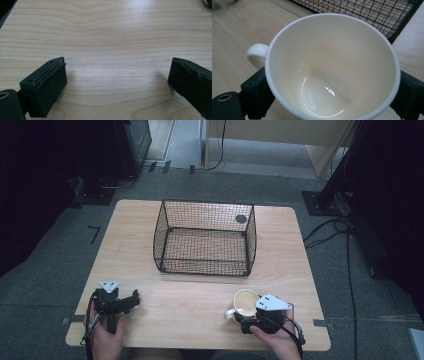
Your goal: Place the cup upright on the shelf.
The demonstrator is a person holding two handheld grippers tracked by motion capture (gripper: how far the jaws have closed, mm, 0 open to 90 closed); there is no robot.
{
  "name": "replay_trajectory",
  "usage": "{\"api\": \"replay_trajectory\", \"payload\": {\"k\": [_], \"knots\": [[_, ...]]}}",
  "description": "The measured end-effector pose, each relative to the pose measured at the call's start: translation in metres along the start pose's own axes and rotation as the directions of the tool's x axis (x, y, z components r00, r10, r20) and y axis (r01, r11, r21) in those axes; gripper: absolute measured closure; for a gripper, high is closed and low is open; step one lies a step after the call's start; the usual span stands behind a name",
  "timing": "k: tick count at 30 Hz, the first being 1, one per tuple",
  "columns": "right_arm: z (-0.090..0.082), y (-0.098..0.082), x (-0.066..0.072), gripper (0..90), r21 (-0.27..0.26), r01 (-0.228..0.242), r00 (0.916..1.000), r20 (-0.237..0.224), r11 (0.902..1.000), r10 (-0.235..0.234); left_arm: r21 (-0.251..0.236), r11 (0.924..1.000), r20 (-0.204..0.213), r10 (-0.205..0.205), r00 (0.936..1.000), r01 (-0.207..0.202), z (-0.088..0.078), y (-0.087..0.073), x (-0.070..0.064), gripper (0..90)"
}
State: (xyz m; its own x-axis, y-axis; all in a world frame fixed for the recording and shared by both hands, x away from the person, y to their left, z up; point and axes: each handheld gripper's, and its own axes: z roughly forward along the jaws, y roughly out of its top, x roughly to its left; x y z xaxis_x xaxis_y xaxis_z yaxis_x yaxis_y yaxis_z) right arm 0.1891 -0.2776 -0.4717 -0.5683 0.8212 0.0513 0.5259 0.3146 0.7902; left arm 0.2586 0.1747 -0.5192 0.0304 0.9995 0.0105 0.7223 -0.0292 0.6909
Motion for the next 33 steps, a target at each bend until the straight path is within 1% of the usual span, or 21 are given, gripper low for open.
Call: {"api": "replay_trajectory", "payload": {"k": [4,10,12,13,16,17,19,22,23,25,27,28,29,30,33], "knots": [[-0.003,0.005,-0.001,8.5,-0.007,0.003,1.0000,0.000,1.0000,-0.003,0.000,1.0000,0.000,0.000,1.0000,0.000,0.000,0.000,0.000,2.2],[-0.007,0.018,-0.001,8.5,-0.027,-0.003,1.0000,0.006,0.9996,0.003,0.000,1.0000,0.000,-0.001,1.0000,0.001,0.000,0.000,0.000,2.2],[-0.007,0.026,0.000,8.5,-0.036,0.001,1.0000,0.007,0.9993,-0.001,0.000,1.0000,0.000,-0.001,1.0000,0.001,0.000,0.000,0.000,2.2],[-0.007,0.026,0.000,8.5,-0.036,0.001,1.0000,0.007,0.9993,-0.001,0.000,1.0000,0.000,0.000,1.0000,0.000,0.000,0.000,0.000,2.2],[-0.007,0.034,0.001,8.5,-0.042,0.008,1.0000,0.005,0.9991,-0.008,0.000,1.0000,0.000,0.000,1.0000,0.000,0.000,0.000,0.000,2.2],[-0.006,0.040,0.002,8.5,-0.041,0.015,0.9999,0.006,0.9990,-0.015,0.000,1.0000,0.000,0.000,1.0000,0.000,0.000,0.000,0.000,2.2],[-0.006,0.042,0.003,8.5,-0.043,0.018,0.9998,0.006,0.9989,-0.018,0.000,1.0000,0.000,0.000,1.0000,0.000,0.000,0.000,0.000,2.2],[-0.005,0.053,0.004,8.5,-0.047,0.018,0.9998,0.002,0.9987,-0.018,0.000,1.0000,0.000,0.000,1.0000,0.000,0.000,0.000,0.000,2.2],[-0.005,0.053,0.004,8.5,-0.047,0.018,0.9998,0.002,0.9987,-0.018,0.000,1.0000,0.000,0.000,1.0000,0.000,0.000,0.000,0.000,2.2],[-0.004,0.060,0.004,8.5,-0.050,0.019,0.9998,-0.003,0.9986,-0.020,0.000,1.0000,0.000,0.000,1.0000,0.000,0.000,0.000,0.000,2.2],[-0.004,0.063,0.005,8.5,-0.050,0.022,0.9998,-0.003,0.9985,-0.022,0.000,1.0000,0.000,0.000,1.0000,0.000,0.000,0.000,0.000,2.2],[-0.003,0.069,0.005,8.5,-0.050,0.027,0.9996,-0.003,0.9984,-0.027,0.000,1.0000,0.000,0.000,1.0000,0.000,0.000,0.000,0.000,2.2],[-0.003,0.069,0.005,8.5,-0.050,0.027,0.9996,-0.003,0.9984,-0.027,0.000,1.0000,0.000,0.000,1.0000,0.000,0.000,0.000,0.000,2.2],[-0.002,0.074,0.006,8.5,-0.055,0.032,0.9995,-0.006,0.9980,-0.032,-0.001,1.0000,0.000,-0.001,1.0000,0.001,0.000,0.000,0.000,2.2],[-0.001,0.083,0.007,8.5,-0.057,0.039,0.9992,-0.008,0.9976,-0.039,-0.001,1.0000,0.000,-0.001,1.0000,0.001,0.000,0.000,0.000,2.2]]}}
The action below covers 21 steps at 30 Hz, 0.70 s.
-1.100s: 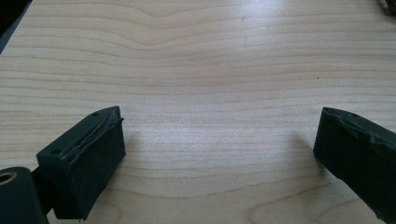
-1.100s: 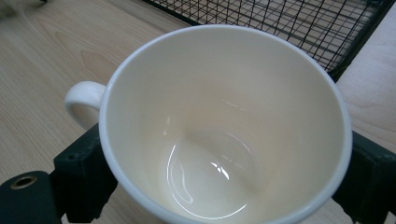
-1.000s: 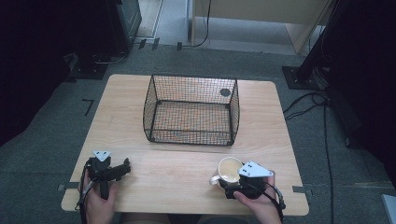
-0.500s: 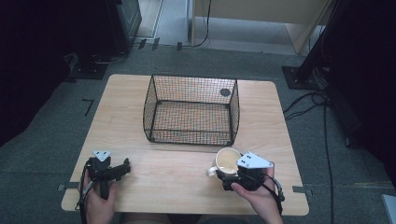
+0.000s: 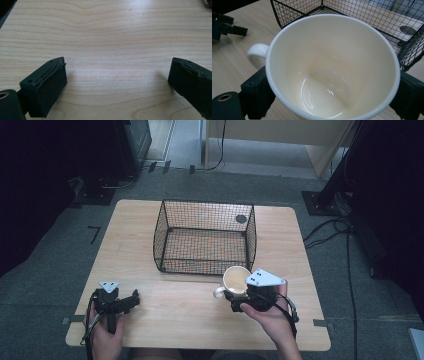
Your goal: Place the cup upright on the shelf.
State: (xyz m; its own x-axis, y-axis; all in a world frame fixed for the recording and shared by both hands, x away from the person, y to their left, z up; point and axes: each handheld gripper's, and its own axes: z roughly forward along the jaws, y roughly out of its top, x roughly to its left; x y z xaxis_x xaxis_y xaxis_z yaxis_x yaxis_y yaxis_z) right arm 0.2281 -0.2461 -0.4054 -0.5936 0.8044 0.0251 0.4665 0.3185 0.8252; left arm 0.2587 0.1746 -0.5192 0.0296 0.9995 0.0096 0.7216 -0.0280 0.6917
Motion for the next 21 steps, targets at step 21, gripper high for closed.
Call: {"api": "replay_trajectory", "payload": {"k": [21], "knots": [[0.014,0.046,0.001,8.5,-0.011,0.026,0.9996,-0.013,0.9996,-0.026,0.001,1.0000,0.000,-0.001,1.0000,0.001,0.000,0.000,0.000,2.2]]}}
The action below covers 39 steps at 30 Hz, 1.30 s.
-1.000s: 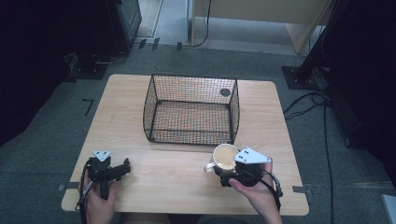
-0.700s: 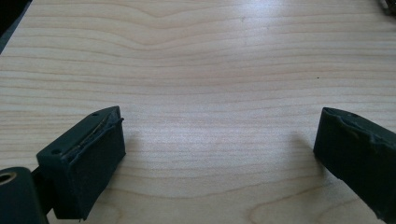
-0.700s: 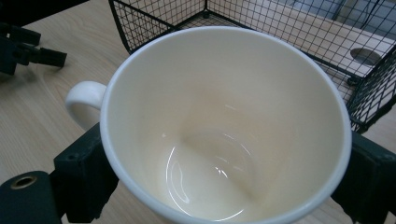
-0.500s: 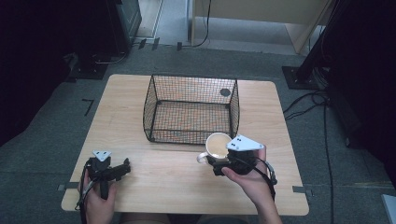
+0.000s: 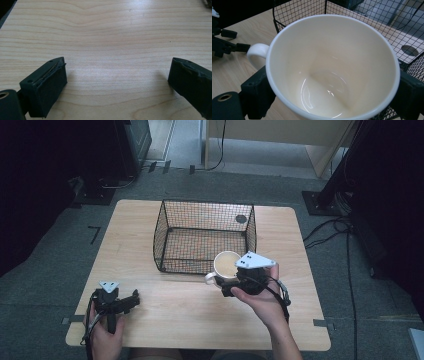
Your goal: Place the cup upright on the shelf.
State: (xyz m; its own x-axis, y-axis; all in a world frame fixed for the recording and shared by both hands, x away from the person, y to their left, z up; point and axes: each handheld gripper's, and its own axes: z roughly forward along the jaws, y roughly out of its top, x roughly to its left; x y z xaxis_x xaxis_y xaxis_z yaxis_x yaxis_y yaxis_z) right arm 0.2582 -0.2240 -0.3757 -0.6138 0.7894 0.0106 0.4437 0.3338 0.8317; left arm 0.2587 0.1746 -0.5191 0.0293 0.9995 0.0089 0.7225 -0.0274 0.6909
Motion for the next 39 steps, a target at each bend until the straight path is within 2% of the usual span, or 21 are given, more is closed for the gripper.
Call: {"api": "replay_trajectory", "payload": {"k": [10,21,34,39], "knots": [[0.010,0.021,-0.006,8.5,-0.005,0.013,0.9998,0.012,0.9999,-0.013,0.000,1.0000,0.000,0.000,1.0000,0.000,0.000,0.000,0.000,2.2],[0.021,0.038,-0.012,8.5,-0.017,0.002,0.9998,0.018,0.9999,-0.002,-0.001,1.0000,0.000,-0.001,1.0000,0.001,0.000,0.000,0.000,2.2],[0.048,0.054,-0.026,8.5,-0.014,-0.011,0.9993,0.037,0.9998,0.012,-0.002,1.0000,-0.001,-0.001,1.0000,0.001,0.000,0.000,0.000,2.2],[0.066,0.058,-0.034,8.6,-0.008,-0.017,0.9989,0.043,0.9998,0.018,-0.003,1.0000,-0.001,-0.001,1.0000,0.001,0.000,0.000,0.000,2.2]]}}
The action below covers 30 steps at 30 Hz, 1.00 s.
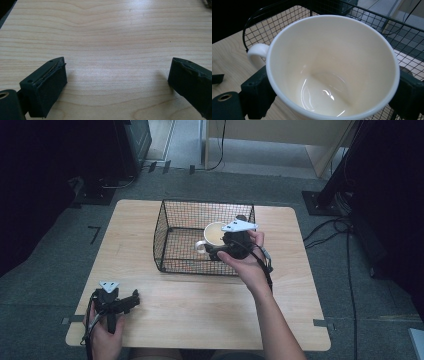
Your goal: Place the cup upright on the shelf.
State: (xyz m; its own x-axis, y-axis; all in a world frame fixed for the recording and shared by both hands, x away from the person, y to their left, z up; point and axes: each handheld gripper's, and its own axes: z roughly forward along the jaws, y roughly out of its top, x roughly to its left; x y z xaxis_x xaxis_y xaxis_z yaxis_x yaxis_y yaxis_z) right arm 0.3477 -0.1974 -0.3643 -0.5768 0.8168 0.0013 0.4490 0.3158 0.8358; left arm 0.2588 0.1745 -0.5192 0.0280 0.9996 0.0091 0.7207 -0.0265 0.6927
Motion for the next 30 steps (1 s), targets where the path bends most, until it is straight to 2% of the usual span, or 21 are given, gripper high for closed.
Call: {"api": "replay_trajectory", "payload": {"k": [3,8,14,19,26,30], "knots": [[0.007,0.002,-0.002,8.6,0.006,0.019,0.9998,0.008,0.9998,-0.019,0.000,1.0000,0.000,0.000,1.0000,0.000,0.000,0.000,0.000,2.2],[0.023,0.005,-0.011,8.6,0.002,0.001,1.0000,0.008,1.0000,-0.001,0.002,1.0000,0.000,0.001,1.0000,-0.001,0.000,0.000,0.000,2.2],[0.044,0.008,-0.019,8.6,0.027,0.005,0.9997,0.022,0.9996,-0.006,0.002,1.0000,0.000,0.001,1.0000,-0.001,0.000,0.000,0.000,2.2],[0.059,0.010,-0.027,8.6,0.016,-0.007,0.9991,0.042,0.9998,0.006,0.002,1.0000,0.000,0.001,1.0000,-0.001,0.000,0.000,0.000,2.2],[0.080,0.010,-0.033,8.6,0.032,-0.027,0.9991,0.035,0.9991,0.026,0.002,1.0000,0.001,0.001,1.0000,-0.001,0.000,0.000,0.000,2.2],[0.092,0.008,-0.038,8.6,0.037,-0.043,0.9971,0.065,0.9984,0.041,0.001,1.0000,0.001,0.001,1.0000,-0.001,0.000,0.000,0.000,2.2]]}}
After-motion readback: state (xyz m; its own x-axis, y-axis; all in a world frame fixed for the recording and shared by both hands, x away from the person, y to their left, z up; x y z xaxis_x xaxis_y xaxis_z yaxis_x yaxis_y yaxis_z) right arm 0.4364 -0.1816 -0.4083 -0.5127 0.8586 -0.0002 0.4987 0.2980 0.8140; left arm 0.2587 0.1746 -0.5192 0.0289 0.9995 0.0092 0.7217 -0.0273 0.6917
